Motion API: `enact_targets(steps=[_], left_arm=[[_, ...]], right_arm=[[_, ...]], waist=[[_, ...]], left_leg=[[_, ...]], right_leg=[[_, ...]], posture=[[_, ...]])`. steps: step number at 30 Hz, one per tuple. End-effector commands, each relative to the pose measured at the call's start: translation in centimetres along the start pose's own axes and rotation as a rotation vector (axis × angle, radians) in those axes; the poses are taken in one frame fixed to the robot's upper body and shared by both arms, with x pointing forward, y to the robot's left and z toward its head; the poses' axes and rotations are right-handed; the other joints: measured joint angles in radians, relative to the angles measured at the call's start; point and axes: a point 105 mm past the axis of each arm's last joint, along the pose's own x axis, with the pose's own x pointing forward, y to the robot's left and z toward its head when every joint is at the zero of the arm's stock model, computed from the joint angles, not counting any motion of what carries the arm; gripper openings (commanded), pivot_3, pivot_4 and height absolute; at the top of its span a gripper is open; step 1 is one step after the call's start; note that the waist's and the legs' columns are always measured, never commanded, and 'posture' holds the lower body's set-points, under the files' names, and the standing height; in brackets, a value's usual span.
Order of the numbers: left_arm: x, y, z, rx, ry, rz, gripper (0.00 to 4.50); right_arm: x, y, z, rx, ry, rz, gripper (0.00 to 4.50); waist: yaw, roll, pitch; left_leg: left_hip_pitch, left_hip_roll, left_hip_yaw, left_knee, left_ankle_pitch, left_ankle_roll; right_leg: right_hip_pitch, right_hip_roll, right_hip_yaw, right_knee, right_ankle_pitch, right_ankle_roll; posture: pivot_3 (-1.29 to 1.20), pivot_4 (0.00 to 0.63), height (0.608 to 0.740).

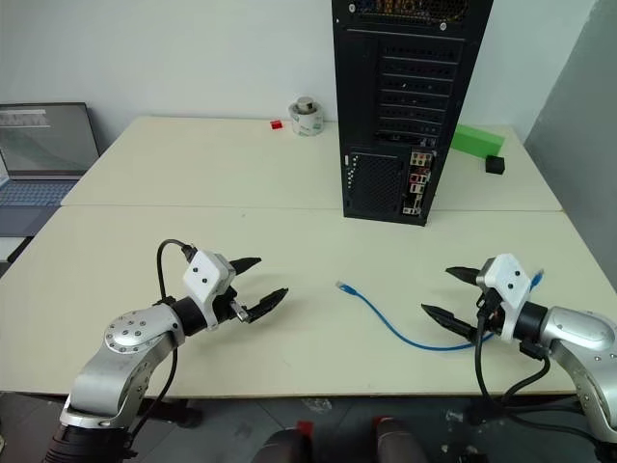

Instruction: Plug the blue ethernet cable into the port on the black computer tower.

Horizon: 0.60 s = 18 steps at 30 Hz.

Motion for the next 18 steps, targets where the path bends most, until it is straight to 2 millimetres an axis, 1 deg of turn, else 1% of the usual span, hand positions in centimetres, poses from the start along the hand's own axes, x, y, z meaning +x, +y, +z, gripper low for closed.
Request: enact_targets(steps=[1,7,11,13,15,18], left_arm=[[-0.4,-0.2,1.1,0.045,-0.035,-0.018,4.5],[-0.3,-0.4,1.2,0.058,-0.029,-0.024,4.5],[-0.1,-0.4,0.6,0.029,0.019,-0.006,4.5],[0.0,-0.6,0.7,0.027,0.016,-0.018,4.5],[0.0,-0.9,1.0,0.032,0.012,-0.041,4.5],[-0.5,-1.9,1.3,0.044,0.005,-0.137,4.5]], right_arm=[[0.0,0.1,0.9,-0.034,-0.021,0.014,4.4],[0.1,0.1,0.9,-0.034,-0.022,0.018,4.4],[0.3,0.2,0.9,-0.032,-0.02,0.021,4.4],[0.5,0.3,0.8,-0.03,-0.015,0.025,4.4],[0.6,0.6,0.9,-0.03,-0.011,0.036,4.4],[1.3,1.6,1.3,-0.018,-0.024,0.072,4.4]], waist=[[0.0,0.0,0.0],[0.0,0.0,0.0],[0.0,0.0,0.0],[0.0,0.0,0.0],[0.0,0.0,0.0],[-0.001,0.0,0.0]], left_leg=[[0.0,0.0,0.0,0.0,0.0,0.0],[0.0,0.0,0.0,0.0,0.0,0.0],[0.0,0.0,0.0,0.0,0.0,0.0],[0.0,0.0,0.0,0.0,0.0,0.0],[0.0,0.0,0.0,0.0,0.0,0.0],[0.0,0.0,0.0,0.0,0.0,0.0]], right_leg=[[0.0,0.0,0.0,0.0,0.0,0.0],[0.0,0.0,0.0,0.0,0.0,0.0],[0.0,0.0,0.0,0.0,0.0,0.0],[0.0,0.0,0.0,0.0,0.0,0.0],[0.0,0.0,0.001,0.0,0.0,0.0],[0.0,0.001,0.0,0.0,0.0,0.0]], posture=[[0.0,0.15,0.74],[0.0,0.15,0.74],[0.0,0.15,0.74],[0.0,0.15,0.74],[0.0,0.15,0.74],[0.0,0.15,0.74]])
